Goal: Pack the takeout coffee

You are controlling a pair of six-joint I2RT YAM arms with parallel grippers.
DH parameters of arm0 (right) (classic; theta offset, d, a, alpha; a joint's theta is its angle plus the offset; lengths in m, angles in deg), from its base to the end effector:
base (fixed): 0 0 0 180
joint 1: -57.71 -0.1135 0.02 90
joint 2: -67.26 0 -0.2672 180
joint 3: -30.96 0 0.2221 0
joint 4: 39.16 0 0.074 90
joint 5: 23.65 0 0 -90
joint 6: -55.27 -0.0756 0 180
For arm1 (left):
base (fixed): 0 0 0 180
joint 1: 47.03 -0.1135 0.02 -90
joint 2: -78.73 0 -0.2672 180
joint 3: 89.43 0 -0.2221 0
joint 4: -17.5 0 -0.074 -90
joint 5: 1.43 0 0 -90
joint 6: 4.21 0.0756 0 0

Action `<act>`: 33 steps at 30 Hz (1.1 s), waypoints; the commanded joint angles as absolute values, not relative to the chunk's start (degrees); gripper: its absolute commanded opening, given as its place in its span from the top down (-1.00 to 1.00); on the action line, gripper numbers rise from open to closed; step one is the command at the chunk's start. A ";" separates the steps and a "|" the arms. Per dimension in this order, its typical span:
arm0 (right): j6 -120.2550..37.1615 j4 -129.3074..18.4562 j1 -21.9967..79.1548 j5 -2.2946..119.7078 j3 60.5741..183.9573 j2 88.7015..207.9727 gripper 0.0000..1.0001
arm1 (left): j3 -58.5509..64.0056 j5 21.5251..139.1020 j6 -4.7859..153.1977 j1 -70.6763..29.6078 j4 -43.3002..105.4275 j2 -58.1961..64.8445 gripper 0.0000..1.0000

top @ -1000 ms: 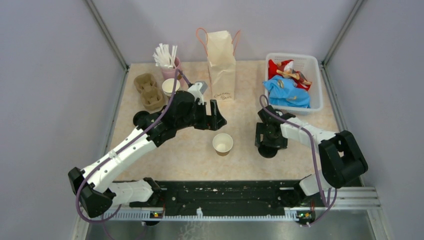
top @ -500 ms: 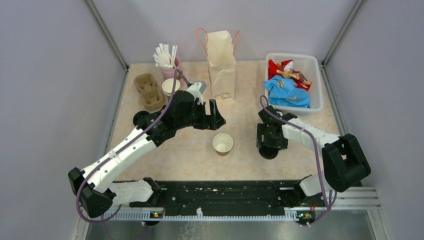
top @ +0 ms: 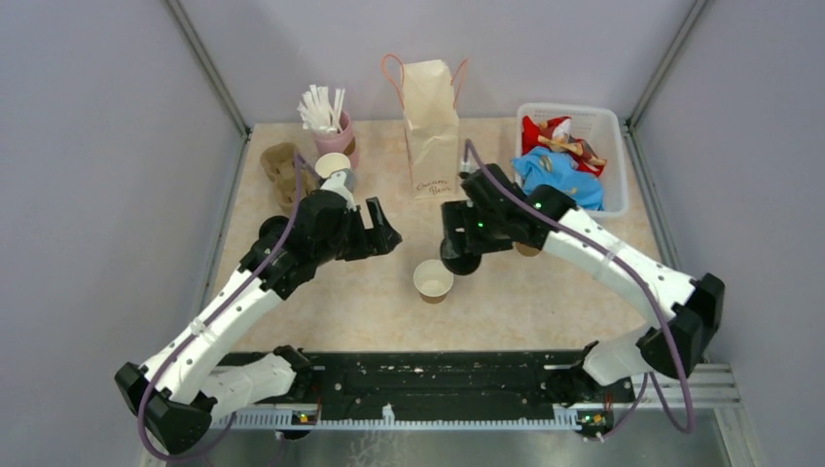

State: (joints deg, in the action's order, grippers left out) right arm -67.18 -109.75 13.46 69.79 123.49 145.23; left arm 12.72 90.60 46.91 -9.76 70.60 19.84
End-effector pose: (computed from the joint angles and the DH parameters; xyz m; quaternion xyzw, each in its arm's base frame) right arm 0.1914 0.1801 0.3067 -0.0895 0.9518 0.1587 0.2468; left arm 0.1733 -0.1285 0.3305 -0.0207 0.8832 -0.2765 0.3783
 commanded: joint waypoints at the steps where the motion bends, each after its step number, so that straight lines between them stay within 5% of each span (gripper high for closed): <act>1: -67.42 -114.26 6.31 70.69 133.31 156.18 -0.63 | 15.02 93.39 43.50 -11.08 72.27 24.00 -0.79; 11: -64.66 -117.06 1.85 73.93 141.84 168.84 -0.64 | 14.81 99.14 44.50 -11.30 78.14 28.82 -0.79; 33: -64.64 -117.25 0.42 74.50 143.67 174.44 -0.67 | 15.31 98.26 47.22 -12.02 78.38 29.31 -0.80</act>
